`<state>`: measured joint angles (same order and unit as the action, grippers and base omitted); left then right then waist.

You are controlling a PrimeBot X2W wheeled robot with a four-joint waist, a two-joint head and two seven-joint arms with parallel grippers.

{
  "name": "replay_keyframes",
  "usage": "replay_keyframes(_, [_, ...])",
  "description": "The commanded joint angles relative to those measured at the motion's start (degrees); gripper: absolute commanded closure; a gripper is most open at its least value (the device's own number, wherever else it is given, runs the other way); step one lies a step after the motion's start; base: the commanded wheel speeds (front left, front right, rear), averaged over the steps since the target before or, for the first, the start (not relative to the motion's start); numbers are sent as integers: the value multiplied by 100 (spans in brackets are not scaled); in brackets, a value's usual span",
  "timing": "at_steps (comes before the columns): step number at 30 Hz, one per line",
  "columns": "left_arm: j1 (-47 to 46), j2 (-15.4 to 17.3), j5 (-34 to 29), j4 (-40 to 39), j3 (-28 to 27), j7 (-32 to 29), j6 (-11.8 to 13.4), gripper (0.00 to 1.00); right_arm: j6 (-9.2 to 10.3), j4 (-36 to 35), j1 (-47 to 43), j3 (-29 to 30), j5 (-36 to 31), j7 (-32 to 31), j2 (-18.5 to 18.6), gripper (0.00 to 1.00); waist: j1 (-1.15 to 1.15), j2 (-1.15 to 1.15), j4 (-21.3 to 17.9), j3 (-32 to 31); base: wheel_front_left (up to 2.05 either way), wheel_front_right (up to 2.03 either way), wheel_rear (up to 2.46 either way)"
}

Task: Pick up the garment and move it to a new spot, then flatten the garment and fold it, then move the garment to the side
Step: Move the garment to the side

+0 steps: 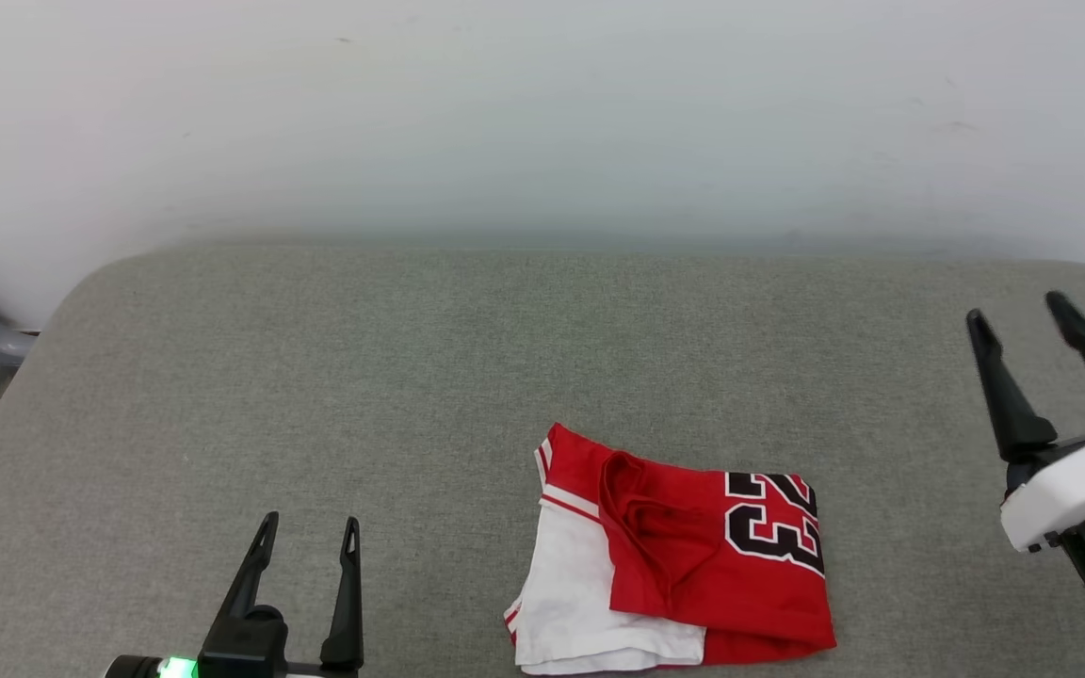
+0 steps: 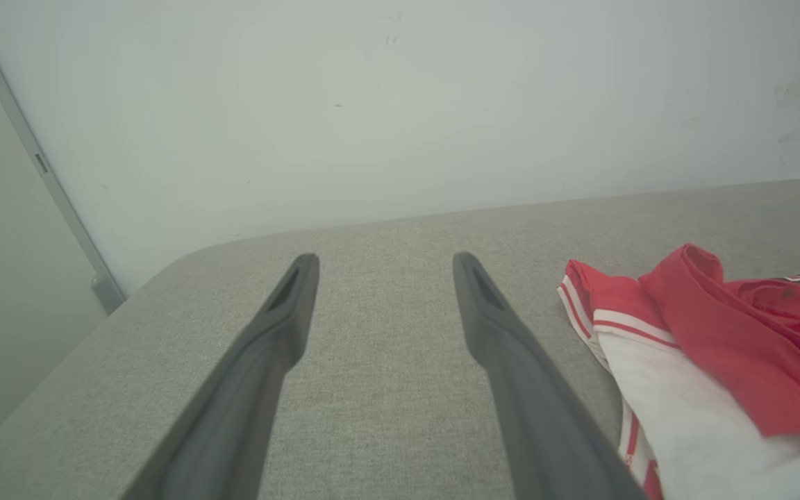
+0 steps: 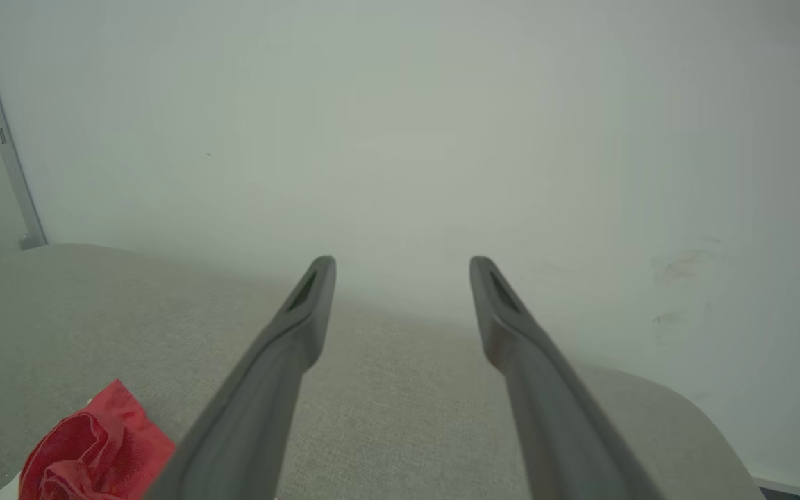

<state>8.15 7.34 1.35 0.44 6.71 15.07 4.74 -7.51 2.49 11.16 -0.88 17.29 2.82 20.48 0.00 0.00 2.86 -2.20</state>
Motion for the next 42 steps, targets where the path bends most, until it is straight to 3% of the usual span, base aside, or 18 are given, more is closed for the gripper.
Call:
replay_keyframes(1, [-47, -12, 16, 11, -7, 13, -8, 0, 5, 94, 169, -245, 302, -498, 229, 0, 0, 0, 26, 14, 0, 0, 0])
replay_keyframes(10, [-104, -65, -7, -11, 26, 13, -39, 0, 5, 263, 518, -1284, 1753, -3014, 943, 0, 0, 0, 122, 148, 0, 0, 0])
replay_keyframes(13, [-158, -99, -20, -14, 70, 13, -59, 0, 5, 379, 466, -1560, 2230, -3818, 1029, 0, 0, 0, 191, 250, 0, 0, 0])
replay_keyframes(16, [-247, -132, -33, -16, 115, 13, -67, 0, 5, 531, 422, -1636, 2532, -4225, 1011, 0, 0, 0, 290, 392, 0, 0, 0])
replay_keyframes(20, [-373, -163, -49, -26, 156, 13, -78, 0, 5, 849, 406, -1715, 2664, -4371, 861, 0, 0, 0, 424, 582, 0, 0, 0])
replay_keyframes(31, [-661, -207, -65, 19, 233, 13, -100, 0, 5, 2050, 573, -2017, 2733, -4038, 375, 0, 0, 0, 721, 1022, 0, 0, 0])
replay_keyframes(41, [-822, -230, -47, 48, 230, 13, -113, 0, 3, 2540, 648, -2740, 2828, -3669, 148, 0, 0, 0, 765, 1195, 0, 0, 0])
replay_keyframes(42, [-832, -232, -45, 51, 236, 13, -114, 0, 3, 2544, 661, -2784, 2830, -3579, 171, 66, 0, 0, 766, 1200, 0, 0, 0])
